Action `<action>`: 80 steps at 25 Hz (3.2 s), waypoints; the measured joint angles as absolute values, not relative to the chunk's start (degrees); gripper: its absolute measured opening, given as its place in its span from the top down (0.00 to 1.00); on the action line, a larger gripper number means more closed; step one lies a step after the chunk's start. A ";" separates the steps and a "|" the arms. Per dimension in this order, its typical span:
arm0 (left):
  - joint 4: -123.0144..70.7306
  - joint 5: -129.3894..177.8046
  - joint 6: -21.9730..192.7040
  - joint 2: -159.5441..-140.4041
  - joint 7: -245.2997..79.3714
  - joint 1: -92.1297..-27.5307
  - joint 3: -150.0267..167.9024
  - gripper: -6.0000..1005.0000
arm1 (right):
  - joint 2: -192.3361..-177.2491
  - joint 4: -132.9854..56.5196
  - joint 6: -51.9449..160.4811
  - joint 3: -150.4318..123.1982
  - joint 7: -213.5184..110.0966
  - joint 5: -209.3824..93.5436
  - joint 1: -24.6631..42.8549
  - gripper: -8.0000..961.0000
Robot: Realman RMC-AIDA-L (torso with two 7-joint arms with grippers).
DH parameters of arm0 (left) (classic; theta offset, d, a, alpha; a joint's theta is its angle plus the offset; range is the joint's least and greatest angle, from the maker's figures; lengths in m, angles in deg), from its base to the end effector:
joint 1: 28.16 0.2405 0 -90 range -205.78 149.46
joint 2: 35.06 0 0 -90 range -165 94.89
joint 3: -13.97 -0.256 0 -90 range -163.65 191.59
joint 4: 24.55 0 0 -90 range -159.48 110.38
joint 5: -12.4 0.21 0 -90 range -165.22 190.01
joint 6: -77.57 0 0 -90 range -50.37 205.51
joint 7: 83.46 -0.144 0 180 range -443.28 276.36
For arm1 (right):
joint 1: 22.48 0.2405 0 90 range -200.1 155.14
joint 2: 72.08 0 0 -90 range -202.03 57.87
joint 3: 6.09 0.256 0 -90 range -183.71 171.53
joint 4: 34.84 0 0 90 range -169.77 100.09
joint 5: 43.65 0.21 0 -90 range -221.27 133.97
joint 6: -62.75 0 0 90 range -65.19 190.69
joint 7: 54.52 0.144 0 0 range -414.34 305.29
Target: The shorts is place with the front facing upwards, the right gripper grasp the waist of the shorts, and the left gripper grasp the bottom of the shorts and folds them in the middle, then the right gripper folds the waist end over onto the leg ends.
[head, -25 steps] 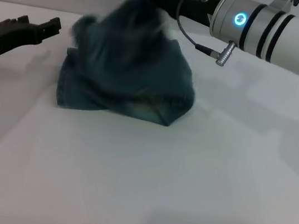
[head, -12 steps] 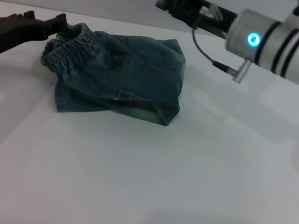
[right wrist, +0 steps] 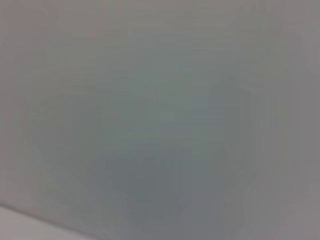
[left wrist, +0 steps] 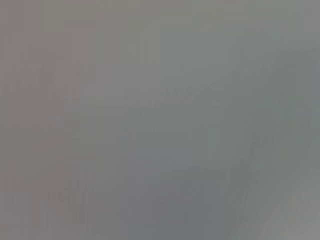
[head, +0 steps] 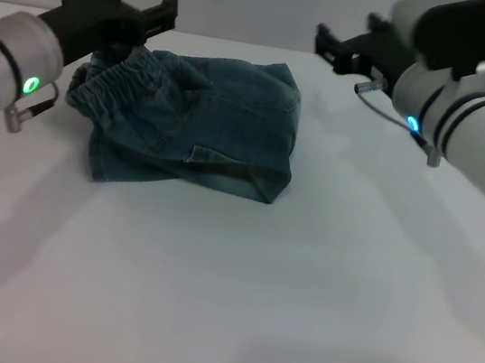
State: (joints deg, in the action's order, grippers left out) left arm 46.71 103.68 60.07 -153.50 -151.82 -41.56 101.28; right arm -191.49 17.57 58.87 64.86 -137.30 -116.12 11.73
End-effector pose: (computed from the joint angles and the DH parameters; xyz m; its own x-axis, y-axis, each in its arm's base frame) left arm -0.2124 0.3860 0.0134 0.6820 0.2705 0.6795 0.7250 -0.3726 -0.5793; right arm 0.1585 0.4297 -0.0638 0.8018 -0.2456 -0.5448 -0.5952 -0.4100 -0.6911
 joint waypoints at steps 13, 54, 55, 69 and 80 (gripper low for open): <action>49.98 104.56 87.65 -153.42 -150.22 -44.63 85.07 0.28 | -191.40 19.51 32.68 50.48 -121.88 -126.58 10.08 0.28; -1.76 149.93 115.85 -153.98 -79.95 -64.16 63.33 0.27 | -191.52 -2.67 2.32 27.75 -58.01 -171.71 4.53 0.28; -2.08 149.84 115.64 -153.97 -79.04 -64.15 63.42 0.27 | -191.49 -2.67 2.31 27.72 -57.65 -171.71 4.33 0.28; -5.20 149.62 111.57 -153.85 -70.11 -62.70 63.40 0.27 | -191.43 -1.89 2.78 27.70 -56.32 -171.35 3.09 0.28; 15.44 153.63 119.47 -153.02 -82.35 -48.74 70.53 0.27 | -191.25 -1.28 6.47 28.02 -52.74 -171.53 5.21 0.28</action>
State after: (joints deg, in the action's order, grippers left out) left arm 15.44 153.63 119.47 -153.02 -82.35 -48.74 70.53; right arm -191.25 -1.28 6.47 28.02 -52.74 -171.53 5.21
